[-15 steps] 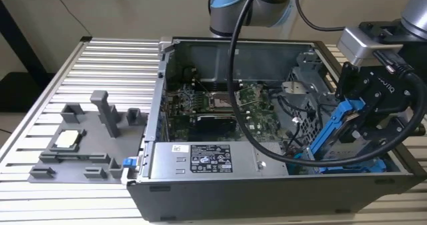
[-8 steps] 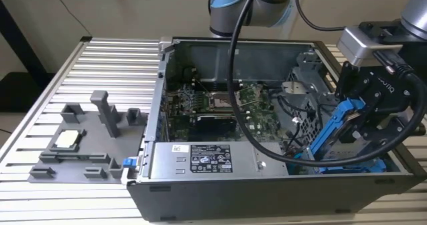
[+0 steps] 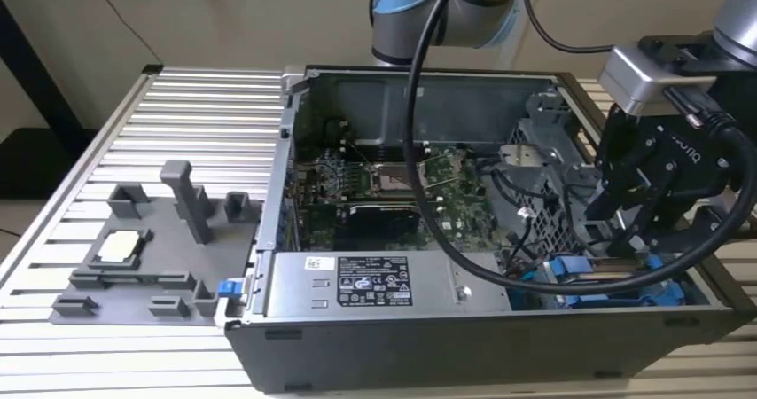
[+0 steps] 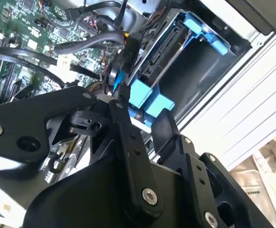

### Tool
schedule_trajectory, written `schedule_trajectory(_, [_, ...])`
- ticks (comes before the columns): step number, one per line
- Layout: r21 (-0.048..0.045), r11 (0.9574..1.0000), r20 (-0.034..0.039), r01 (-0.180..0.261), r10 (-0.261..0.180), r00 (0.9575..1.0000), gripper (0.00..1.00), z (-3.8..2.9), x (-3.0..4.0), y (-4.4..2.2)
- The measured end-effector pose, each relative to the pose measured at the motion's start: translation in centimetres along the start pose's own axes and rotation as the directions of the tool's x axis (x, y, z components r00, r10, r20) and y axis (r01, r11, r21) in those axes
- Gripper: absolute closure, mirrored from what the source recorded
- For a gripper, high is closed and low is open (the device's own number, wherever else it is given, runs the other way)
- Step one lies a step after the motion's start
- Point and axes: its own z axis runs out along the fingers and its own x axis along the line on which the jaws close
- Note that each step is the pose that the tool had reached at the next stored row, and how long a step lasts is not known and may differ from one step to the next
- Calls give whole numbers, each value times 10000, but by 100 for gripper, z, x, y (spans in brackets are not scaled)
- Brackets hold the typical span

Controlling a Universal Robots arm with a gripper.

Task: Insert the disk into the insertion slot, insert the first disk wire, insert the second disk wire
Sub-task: 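Insert the disk into the insertion slot, then insert the first disk wire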

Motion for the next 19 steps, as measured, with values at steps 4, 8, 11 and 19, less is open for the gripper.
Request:
schedule_trajectory(4, [0, 10000, 0, 0, 0, 10000, 53, -167, -6, 6])
schedule_trajectory(8, [26, 10000, -11, 2, -2, 10000, 53, -264, -18, 10])
schedule_trajectory(11, [540, 9985, -9, 14, -13, 10000, 53, -265, -23, 21])
schedule_trajectory(19, [1642, 9862, -28, 197, -195, 9998, 53, -251, -65, 29])
